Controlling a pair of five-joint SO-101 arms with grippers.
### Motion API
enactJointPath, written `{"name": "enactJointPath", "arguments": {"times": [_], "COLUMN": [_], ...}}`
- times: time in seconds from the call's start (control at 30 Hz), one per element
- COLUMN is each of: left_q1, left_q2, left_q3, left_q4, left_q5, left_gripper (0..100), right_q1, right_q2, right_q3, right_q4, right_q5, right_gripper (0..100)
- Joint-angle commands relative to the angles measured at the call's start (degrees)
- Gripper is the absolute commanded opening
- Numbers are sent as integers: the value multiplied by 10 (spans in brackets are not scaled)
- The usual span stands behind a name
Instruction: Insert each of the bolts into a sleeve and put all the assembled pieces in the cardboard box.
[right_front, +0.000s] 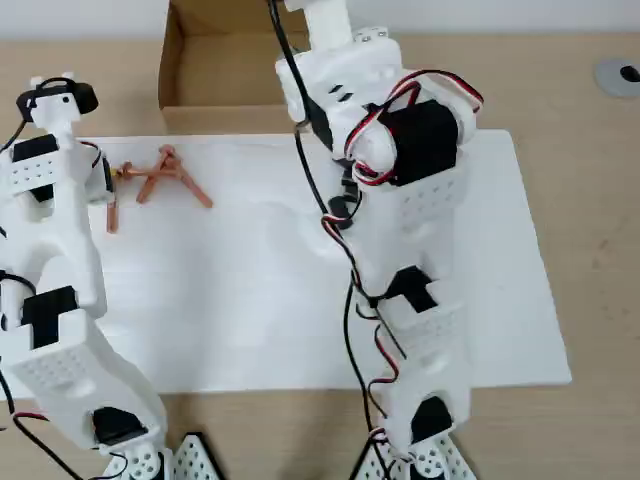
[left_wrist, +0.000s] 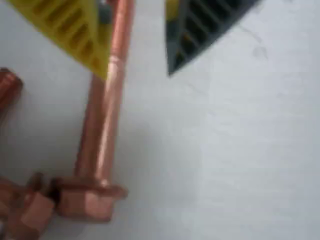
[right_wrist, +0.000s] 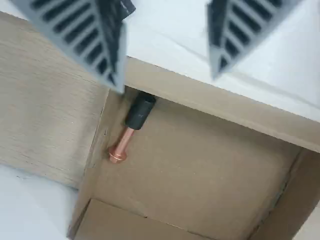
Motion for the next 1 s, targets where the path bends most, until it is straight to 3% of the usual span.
{"name": "enactJointPath", "arguments": {"times": [0.0, 0.43, 0.97], "left_q1": [7, 24, 34], "left_q2": [-3, 82, 102], "left_q3": [-45, -125, -119], "left_q4": [-2, 3, 3], "left_q5": [6, 62, 74], "left_gripper": [92, 92, 92], "right_q1": [-14, -26, -26], "right_q2": [-32, -32, -32], "right_q3": [-18, -18, -18], "right_q4": [8, 8, 8], "right_q5": [-6, -6, -5], "right_gripper": [146, 146, 146]}}
